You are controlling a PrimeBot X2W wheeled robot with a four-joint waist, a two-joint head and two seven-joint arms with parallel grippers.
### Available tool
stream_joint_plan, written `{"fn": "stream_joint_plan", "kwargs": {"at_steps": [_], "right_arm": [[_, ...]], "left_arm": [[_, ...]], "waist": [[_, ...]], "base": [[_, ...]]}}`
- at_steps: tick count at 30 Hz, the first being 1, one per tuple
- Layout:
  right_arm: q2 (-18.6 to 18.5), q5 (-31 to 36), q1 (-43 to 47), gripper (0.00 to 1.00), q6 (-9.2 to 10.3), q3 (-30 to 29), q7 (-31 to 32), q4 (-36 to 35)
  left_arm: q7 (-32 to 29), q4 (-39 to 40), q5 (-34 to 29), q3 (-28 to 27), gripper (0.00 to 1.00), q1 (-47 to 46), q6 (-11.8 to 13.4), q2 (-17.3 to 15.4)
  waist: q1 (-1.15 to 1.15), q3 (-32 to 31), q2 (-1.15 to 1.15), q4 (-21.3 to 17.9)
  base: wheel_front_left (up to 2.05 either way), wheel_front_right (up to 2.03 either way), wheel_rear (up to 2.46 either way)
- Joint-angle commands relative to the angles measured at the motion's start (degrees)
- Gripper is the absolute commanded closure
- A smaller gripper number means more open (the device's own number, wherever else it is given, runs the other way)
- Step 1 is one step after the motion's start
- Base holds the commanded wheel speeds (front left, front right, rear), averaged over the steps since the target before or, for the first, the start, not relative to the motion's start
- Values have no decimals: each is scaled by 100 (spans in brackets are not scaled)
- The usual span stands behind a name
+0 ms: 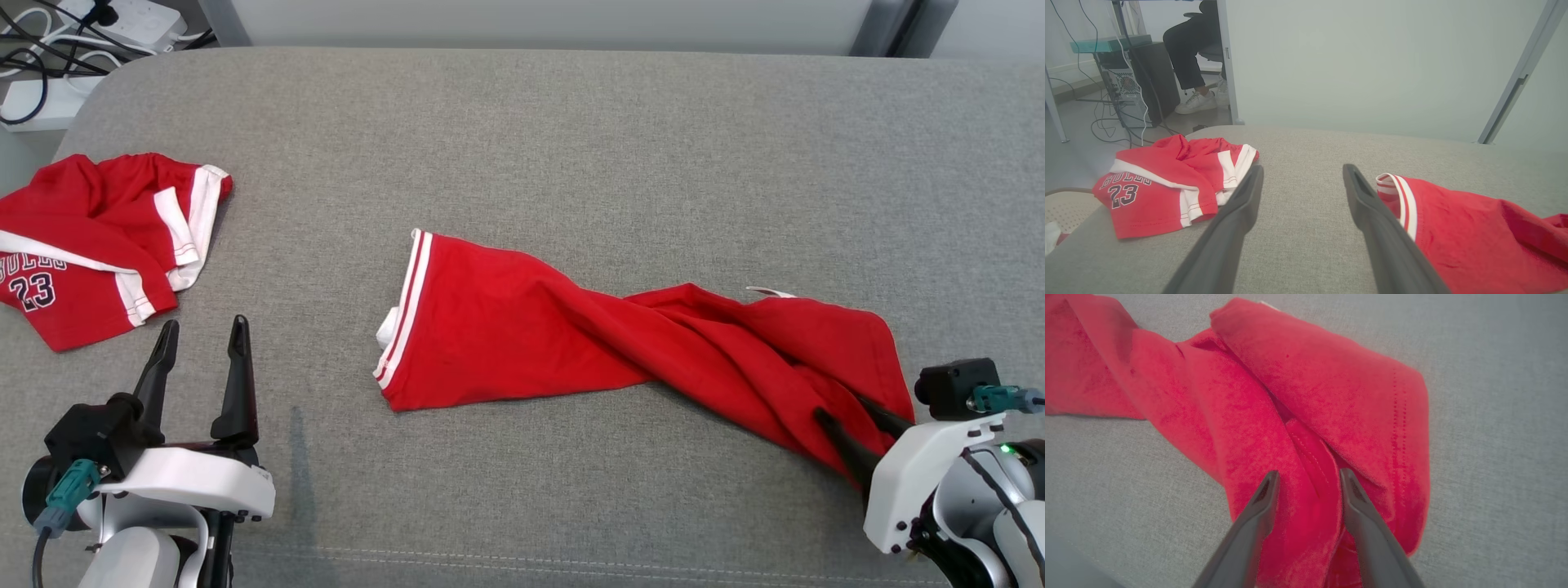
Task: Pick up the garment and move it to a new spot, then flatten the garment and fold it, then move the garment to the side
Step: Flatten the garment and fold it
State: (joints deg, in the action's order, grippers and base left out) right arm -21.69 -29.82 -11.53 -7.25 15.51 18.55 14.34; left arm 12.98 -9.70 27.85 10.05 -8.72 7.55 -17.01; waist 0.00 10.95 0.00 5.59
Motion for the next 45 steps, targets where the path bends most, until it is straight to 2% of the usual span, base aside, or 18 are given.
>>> {"fn": "stream_joint_plan", "kwargs": {"at_steps": [1, 2, 12, 20, 24, 28, 31, 32, 35, 38, 45], "right_arm": [[-92, -36, -137, 91, -24, 88, -109, -79], [-80, -83, -167, 100, -24, 89, -181, -53], [-132, -752, -542, 100, -24, -90, -514, 9], [-160, -1169, -2085, 100, -24, -42, -967, 446], [-169, -1125, -3055, 100, -24, 250, -1587, 807], [-414, -816, -3549, 100, -24, 1091, -2353, 881], [-878, -532, -3324, 100, -24, 2210, -2692, 629], [-878, -532, -3324, 100, -24, 2210, -2692, 629], [-1305, -481, -2824, 100, -24, 3127, -2957, 456], [-1600, -554, -2341, 100, -24, 3567, -3157, 430], [-1917, -587, -1544, 100, -24, 3893, -3340, 116]], "left_arm": [[51, 108, 35, -204, 0, -247, -29, -158], [52, 103, 37, -200, 0, -248, -28, -158], [77, 111, 58, -219, 0, -241, 14, -176], [62, 140, 63, -197, 0, -346, 18, -213], [66, 140, 70, -191, 0, -411, 17, -222], [79, 118, 75, -161, 0, -458, 6, -194], [98, 82, 92, -162, 0, -455, 6, -160], [98, 82, 92, -162, 0, -455, 6, -160], [118, 47, 118, -182, 0, -435, 1, -129], [130, 36, 123, -194, 0, -442, -11, -135], [133, 88, 107, -247, 0, -465, 1, -251]], "waist": [[0, -4, 0, 7], [0, -8, 0, 10], [0, -16, 0, -11], [0, 59, 0, -30], [0, 137, 0, -37], [0, 189, 0, -25], [0, 202, 0, -46], [0, 202, 0, -46], [0, 222, 0, -111], [0, 268, 0, -198], [0, 327, 0, -449]], "base": [[0, 0, 0], [0, 0, 0], [0, 0, 0], [0, 0, 0], [0, 0, 0], [0, 0, 0], [0, 0, 0], [0, 0, 0], [0, 0, 0], [0, 0, 0], [0, 0, 0]]}}
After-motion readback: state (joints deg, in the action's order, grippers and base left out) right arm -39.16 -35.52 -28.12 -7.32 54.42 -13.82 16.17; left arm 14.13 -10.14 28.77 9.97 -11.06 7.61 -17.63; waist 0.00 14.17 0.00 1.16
